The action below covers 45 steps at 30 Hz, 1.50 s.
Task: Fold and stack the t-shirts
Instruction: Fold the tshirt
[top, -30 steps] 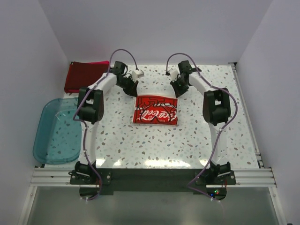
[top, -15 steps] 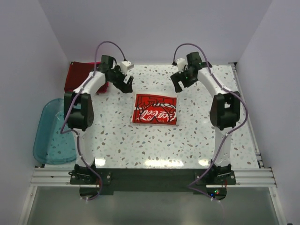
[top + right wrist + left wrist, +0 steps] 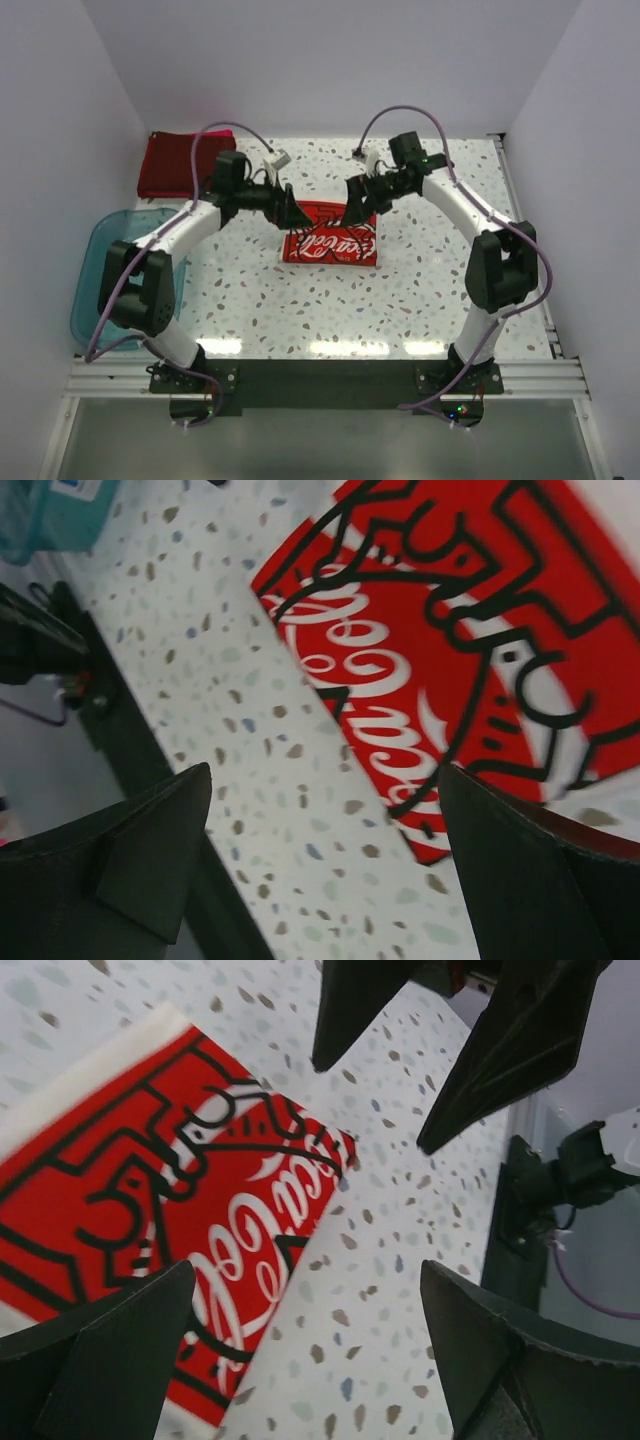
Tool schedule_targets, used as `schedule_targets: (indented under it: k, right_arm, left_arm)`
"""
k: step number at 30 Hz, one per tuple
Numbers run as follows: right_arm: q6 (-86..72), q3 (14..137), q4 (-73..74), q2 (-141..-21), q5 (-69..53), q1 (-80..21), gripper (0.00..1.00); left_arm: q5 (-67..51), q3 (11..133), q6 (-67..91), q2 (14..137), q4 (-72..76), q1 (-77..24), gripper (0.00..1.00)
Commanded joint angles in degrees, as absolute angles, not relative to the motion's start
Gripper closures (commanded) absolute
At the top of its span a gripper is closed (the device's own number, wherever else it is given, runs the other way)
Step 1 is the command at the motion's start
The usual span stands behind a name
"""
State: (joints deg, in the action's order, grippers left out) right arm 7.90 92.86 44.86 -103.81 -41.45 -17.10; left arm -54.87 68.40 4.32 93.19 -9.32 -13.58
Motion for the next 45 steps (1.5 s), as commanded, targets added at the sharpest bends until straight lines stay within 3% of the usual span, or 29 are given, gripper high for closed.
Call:
schedule_targets:
  k: [1, 6, 20, 29, 35, 45]
  right_arm:
    - [-2.08, 86.25, 41.76, -104.41, -52.19, -20.65, 0.01]
    - [-8.43, 81.57, 36.13, -107.31, -55.37, -22.24, 0.01]
    - [-2.38, 75.42, 39.28, -122.69, -52.21, -13.37, 0.01]
    - [7.55, 78.65, 50.43, -117.96, -52.46, -10.63, 0.01]
    - [7.92, 80.51, 54.14, -110.75, -56.25, -13.87, 0.01]
    - [6.93, 73.74, 49.92, -114.07, -55.11, -17.58, 0.01]
  left_arm:
    - [-60.2, 61.03, 17.37, 94.13, 1.19, -17.22, 0.0]
    - [-61.96, 55.29, 28.99, 97.98, 10.01, -19.34, 0.0]
    - [-60.38, 56.25, 25.93, 116.71, 3.34, -11.78, 0.0]
    - [-62.49, 57.65, 18.13, 110.24, -5.78, -9.49, 0.0]
    - [-64.33, 62.66, 11.44, 104.16, -14.65, -12.04, 0.0]
    - [-63.55, 59.86, 11.34, 109.15, -13.01, -14.59, 0.0]
